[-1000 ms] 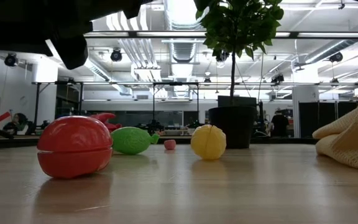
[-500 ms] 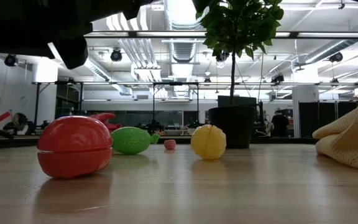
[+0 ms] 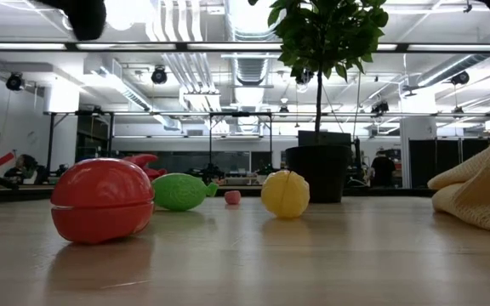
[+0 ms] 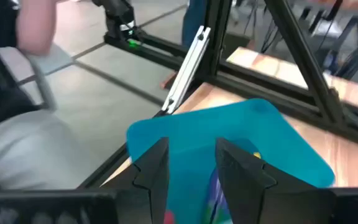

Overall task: Pick and placing Produce into tupperware
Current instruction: Put the yellow pineapple into the blue bin

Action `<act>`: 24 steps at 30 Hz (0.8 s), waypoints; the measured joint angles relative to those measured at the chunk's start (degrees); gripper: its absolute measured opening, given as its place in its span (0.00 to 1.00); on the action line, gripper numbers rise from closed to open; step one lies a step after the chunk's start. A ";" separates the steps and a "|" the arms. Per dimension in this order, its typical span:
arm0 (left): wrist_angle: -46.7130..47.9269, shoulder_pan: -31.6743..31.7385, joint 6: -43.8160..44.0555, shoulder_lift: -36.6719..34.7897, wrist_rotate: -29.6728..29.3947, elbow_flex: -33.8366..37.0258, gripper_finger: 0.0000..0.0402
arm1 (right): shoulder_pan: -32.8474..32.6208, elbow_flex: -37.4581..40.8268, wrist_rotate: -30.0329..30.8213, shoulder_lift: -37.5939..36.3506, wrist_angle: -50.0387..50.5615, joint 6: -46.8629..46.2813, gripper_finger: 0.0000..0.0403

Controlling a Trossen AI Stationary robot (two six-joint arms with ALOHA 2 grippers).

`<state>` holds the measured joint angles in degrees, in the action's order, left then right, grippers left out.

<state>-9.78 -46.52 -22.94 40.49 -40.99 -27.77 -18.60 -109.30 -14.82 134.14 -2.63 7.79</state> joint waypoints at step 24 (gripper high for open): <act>0.00 0.01 0.00 0.39 0.00 0.00 0.27 | 1.80 18.05 3.43 -14.02 22.20 -2.67 0.17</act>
<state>-9.77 -46.51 -22.94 40.88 -40.99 -27.77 -16.80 -91.25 -11.39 120.12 19.57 5.13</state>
